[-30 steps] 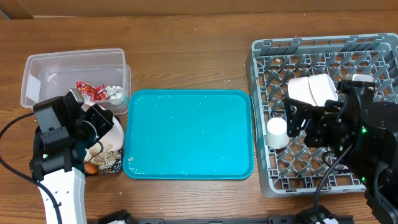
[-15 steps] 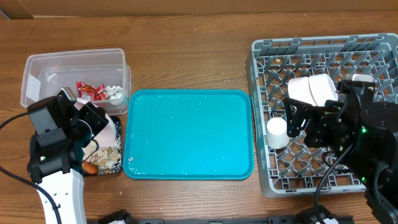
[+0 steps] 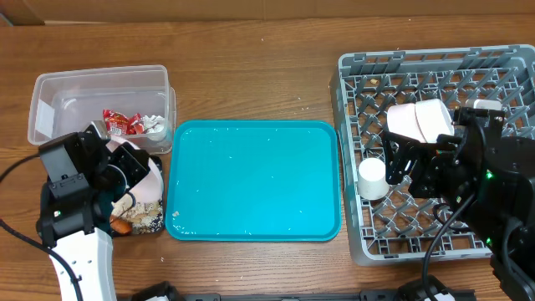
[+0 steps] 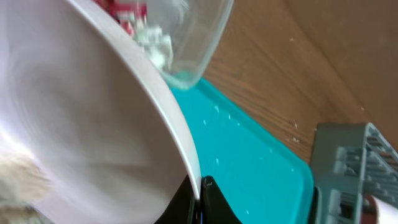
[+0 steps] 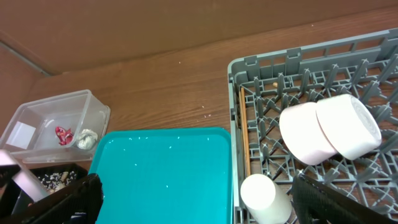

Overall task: Sort waste into correct bins and load items into the dishwasher
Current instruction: 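Tilt the plate to scrape rice and peanuts onto the black tray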

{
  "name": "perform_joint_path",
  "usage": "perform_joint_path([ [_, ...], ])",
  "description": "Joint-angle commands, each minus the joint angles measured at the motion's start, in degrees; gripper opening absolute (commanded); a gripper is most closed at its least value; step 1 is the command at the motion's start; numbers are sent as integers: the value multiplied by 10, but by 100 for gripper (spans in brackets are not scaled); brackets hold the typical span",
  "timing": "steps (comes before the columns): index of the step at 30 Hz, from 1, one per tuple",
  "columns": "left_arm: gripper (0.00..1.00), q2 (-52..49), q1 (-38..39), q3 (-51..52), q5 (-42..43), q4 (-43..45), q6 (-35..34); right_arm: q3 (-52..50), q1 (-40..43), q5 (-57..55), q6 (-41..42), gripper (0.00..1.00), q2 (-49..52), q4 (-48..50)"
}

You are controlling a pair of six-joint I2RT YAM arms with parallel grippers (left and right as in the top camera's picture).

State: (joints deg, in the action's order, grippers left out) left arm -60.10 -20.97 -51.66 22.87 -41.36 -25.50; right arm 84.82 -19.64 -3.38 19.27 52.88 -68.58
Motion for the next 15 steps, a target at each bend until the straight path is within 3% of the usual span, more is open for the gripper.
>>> perform_joint_path([
  [1, 4, 13, -2, 1, -116, 5, -27, 8, -2, -1, -1, 100, -1, 3],
  [2, 4, 15, -4, 0, -83, -12, -48, 8, -2, -1, -1, 100, -1, 3],
  [4, 4, 17, -2, 1, 8, -28, -10, 8, -2, -1, -1, 100, -1, 3],
  [6, 4, 16, 1, 1, -50, 6, 27, 8, -2, -1, -1, 100, -1, 3],
  [7, 4, 15, 1, 0, -78, 6, 3, 8, -2, -1, -1, 100, -1, 3],
  [8, 4, 16, -2, -2, -53, -9, -30, 8, -2, -1, -1, 100, -1, 3],
  [10, 4, 18, -2, -2, 49, -18, 9, 8, -2, -1, -1, 100, -1, 3],
  [12, 4, 13, 0, -2, 6, 9, 58, 8, -2, -1, -1, 100, -1, 3],
  [13, 4, 14, 0, -2, -5, 3, 28, 8, -2, -1, -1, 100, -1, 3],
  [15, 4, 16, 0, -2, 57, -6, 27, 8, -2, -1, -1, 100, -1, 3],
])
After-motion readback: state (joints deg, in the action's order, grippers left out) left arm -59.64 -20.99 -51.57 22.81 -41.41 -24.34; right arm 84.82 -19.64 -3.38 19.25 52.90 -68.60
